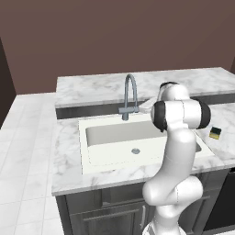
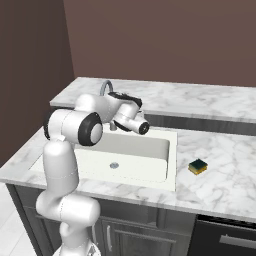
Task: Soak the sponge with water for a few seconds and then drop it inside the sink.
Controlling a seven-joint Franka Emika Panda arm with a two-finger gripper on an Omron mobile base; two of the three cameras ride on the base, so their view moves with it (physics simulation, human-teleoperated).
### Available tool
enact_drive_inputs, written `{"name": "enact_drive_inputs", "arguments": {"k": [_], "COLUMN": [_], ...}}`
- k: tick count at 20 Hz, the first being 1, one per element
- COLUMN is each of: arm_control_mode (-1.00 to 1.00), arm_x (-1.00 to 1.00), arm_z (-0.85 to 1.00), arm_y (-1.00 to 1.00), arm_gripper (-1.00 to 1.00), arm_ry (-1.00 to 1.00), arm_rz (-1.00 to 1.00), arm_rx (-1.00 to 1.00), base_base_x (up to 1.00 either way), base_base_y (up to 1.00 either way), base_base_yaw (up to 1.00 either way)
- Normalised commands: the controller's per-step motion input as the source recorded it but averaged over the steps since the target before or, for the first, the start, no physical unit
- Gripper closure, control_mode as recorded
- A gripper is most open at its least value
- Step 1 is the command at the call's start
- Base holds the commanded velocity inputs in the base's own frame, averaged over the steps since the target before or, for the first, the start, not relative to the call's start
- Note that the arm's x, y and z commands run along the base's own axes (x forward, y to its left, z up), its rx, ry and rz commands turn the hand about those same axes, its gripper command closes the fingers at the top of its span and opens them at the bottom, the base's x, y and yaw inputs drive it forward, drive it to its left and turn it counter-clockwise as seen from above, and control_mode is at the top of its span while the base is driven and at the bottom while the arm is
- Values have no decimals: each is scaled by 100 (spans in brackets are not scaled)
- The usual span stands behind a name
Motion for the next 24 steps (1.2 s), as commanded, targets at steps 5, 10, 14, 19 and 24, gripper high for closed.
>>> {"name": "enact_drive_inputs", "arguments": {"k": [5, 10, 14, 19, 24], "arm_control_mode": [-100, -100, -100, -100, -100], "arm_x": [16, 3, 0, 10, 5], "arm_z": [-9, -9, 0, 0, 0], "arm_y": [0, 0, 0, 0, 0], "arm_gripper": [-100, -100, -100, -100, -100], "arm_ry": [-9, -5, 0, 0, 0], "arm_rz": [-10, -5, -1, 0, -1], "arm_rx": [0, 0, 1, 1, 10], "base_base_x": [0, 0, 0, 0, 0], "base_base_y": [0, 0, 0, 0, 0], "base_base_yaw": [0, 0, 0, 0, 0]}}
